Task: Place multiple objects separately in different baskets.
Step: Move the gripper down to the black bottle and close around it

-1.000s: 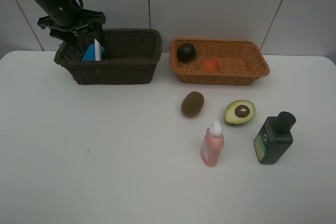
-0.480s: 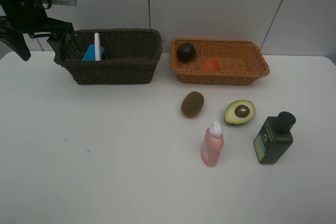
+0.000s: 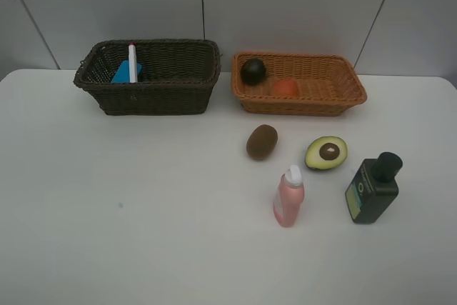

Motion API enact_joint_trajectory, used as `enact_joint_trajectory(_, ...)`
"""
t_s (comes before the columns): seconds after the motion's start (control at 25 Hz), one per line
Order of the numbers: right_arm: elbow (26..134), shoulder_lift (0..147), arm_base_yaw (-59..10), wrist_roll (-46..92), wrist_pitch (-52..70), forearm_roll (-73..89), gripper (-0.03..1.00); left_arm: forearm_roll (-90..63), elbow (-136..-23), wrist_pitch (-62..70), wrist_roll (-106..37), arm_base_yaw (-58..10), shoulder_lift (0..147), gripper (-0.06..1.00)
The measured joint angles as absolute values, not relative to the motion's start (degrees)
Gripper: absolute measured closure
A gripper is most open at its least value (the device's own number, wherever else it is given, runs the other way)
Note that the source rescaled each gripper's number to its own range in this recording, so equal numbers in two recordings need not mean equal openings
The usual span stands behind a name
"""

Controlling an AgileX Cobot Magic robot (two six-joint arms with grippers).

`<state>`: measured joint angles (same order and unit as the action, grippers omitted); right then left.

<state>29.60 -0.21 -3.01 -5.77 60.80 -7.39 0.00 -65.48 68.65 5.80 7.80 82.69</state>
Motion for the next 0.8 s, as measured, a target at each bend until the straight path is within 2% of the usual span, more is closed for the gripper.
enact_joint_trajectory(0.24, 29.6, -0.21, -8.23, -5.77, 60.8, -7.39, -0.03, -1.92, -50.08, 68.7, 1.86, 7.99, 58.81, 0.04)
enact_joint_trajectory(0.52, 29.6, -0.21, -8.99, -5.77, 60.8, -7.41, -0.03, -4.42, -36.09, 68.81, -4.78, 5.92, 32.17, 0.04)
enact_joint_trajectory(0.8, 29.6, -0.21, -8.99, -5.77, 60.8, -7.47, -0.03, -7.28, -31.88, 68.87, -6.5, 5.79, 16.11, 0.04)
